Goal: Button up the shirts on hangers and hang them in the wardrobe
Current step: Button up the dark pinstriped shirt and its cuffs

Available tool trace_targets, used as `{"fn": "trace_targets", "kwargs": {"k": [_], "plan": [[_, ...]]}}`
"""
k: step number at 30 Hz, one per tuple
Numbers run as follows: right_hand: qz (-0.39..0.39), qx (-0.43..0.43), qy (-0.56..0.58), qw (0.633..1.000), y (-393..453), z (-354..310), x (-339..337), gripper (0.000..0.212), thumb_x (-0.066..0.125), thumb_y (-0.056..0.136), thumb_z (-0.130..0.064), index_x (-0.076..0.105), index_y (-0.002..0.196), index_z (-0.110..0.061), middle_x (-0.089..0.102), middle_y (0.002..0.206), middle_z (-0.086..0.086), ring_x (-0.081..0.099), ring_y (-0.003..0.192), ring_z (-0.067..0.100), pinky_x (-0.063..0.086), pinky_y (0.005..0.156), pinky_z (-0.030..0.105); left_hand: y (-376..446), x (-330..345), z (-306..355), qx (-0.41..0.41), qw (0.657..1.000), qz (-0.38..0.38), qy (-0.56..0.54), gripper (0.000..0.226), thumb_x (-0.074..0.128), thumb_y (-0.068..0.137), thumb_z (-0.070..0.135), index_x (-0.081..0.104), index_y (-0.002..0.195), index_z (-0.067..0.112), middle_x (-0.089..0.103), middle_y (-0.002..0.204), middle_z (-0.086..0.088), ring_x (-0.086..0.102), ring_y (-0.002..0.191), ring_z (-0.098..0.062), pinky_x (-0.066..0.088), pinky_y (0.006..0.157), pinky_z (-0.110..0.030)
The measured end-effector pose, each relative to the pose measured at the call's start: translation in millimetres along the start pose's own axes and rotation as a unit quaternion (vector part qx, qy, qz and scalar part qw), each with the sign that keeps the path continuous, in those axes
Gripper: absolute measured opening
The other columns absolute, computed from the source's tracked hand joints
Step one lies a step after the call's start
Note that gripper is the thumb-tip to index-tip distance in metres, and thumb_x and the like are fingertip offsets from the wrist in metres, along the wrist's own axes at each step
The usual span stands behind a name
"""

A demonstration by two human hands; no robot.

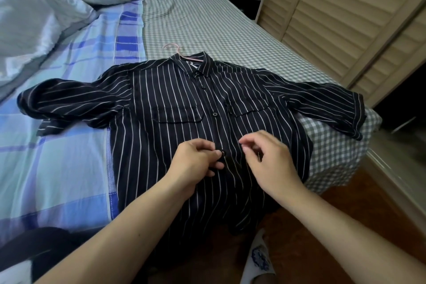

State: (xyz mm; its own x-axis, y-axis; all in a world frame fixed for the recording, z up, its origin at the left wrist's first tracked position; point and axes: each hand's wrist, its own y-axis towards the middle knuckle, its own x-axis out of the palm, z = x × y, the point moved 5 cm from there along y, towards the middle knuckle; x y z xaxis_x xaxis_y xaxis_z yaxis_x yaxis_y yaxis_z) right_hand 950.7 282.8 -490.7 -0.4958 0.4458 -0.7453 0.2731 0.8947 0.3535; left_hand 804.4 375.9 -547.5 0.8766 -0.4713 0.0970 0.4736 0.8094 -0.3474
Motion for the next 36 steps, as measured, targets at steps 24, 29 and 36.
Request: {"fn": "trace_targets", "kwargs": {"k": [24,29,36], "plan": [[-0.160,-0.306,-0.245,0.906,18,-20,31,0.014,0.052,0.092,-0.003,0.056,0.081,-0.011,0.052,0.077,0.002,0.048,0.068,0.021,0.049,0.054,0.042,0,0,7,0.122,0.981,0.031,0.149,0.024,0.062,0.089,-0.007,0.049,0.094,0.012,0.062,0.065,-0.004,0.064,0.048,-0.019,0.049,0.049,-0.029],[-0.112,-0.165,-0.099,0.975,18,-3,28,0.003,0.069,0.090,-0.015,0.070,0.093,-0.014,0.067,0.087,-0.005,0.065,0.078,0.015,0.056,0.068,0.039,0,-1,6,0.089,0.992,0.011,0.094,0.024,0.066,0.091,-0.005,0.048,0.098,0.011,0.064,0.067,-0.006,0.059,0.046,-0.018,0.043,0.044,-0.028],[-0.082,0.063,-0.020,0.994,11,12,38,0.011,0.069,0.089,-0.027,0.068,0.080,-0.023,0.066,0.073,-0.008,0.060,0.065,0.009,0.050,0.060,0.029,-4,2,8,0.138,0.971,0.018,0.193,0.023,0.070,0.092,0.009,0.051,0.096,0.020,0.071,0.073,0.001,0.063,0.048,-0.015,0.049,0.049,-0.028]]}}
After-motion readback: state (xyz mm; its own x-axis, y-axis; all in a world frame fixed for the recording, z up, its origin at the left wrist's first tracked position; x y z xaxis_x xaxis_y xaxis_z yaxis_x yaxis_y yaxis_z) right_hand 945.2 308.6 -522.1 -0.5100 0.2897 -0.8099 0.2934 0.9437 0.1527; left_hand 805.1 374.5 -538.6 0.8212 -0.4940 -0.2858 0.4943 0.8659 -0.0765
